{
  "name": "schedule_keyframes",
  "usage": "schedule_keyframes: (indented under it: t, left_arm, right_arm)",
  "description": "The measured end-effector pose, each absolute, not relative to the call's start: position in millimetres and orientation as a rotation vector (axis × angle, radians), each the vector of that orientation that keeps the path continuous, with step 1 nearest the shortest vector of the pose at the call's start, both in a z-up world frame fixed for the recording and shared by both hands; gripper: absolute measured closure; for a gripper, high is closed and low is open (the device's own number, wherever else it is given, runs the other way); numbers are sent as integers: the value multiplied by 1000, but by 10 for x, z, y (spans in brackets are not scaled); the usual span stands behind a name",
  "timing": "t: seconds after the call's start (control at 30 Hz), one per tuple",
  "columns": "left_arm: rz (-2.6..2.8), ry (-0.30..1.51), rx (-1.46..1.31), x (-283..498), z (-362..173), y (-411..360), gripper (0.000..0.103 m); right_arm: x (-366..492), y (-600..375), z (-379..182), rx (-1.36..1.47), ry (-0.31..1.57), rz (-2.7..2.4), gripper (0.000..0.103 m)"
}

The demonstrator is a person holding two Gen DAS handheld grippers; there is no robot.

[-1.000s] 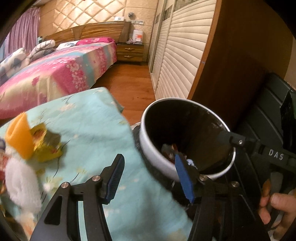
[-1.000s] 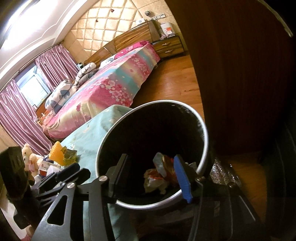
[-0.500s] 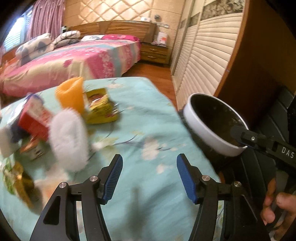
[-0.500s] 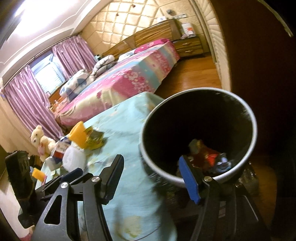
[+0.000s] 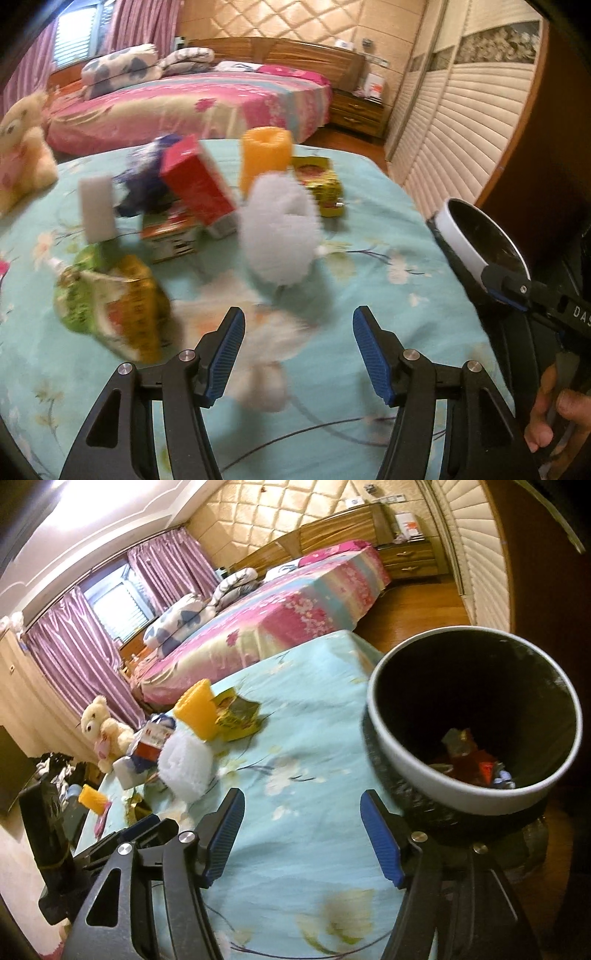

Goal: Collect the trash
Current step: 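Move both open tools back over the remaining trash, then grasp the white mesh scrubber ball with the right tool while the left tool approaches the green pouch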

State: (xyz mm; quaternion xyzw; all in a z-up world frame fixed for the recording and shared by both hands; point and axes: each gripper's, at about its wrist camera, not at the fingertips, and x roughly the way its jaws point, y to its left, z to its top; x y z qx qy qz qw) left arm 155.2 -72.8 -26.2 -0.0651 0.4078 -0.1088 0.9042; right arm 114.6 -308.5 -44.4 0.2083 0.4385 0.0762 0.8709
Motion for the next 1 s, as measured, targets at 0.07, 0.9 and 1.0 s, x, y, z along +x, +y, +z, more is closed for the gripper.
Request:
schedule_keyframes:
  t: [0.07, 0.9, 1.0]
  left_arm:
    - [-209, 842, -149, 1523, -255, -631, 43]
    - [45, 877, -267, 1220, -375, 449, 43]
    - [23, 861, -278, 1253, -321, 420, 37]
  right_arm:
    - [1160, -3014, -450, 432, 922, 173, 36]
    - [1444, -2040, -519, 380, 971, 359, 35]
    - [1497, -1988, -534, 380, 973, 367, 35]
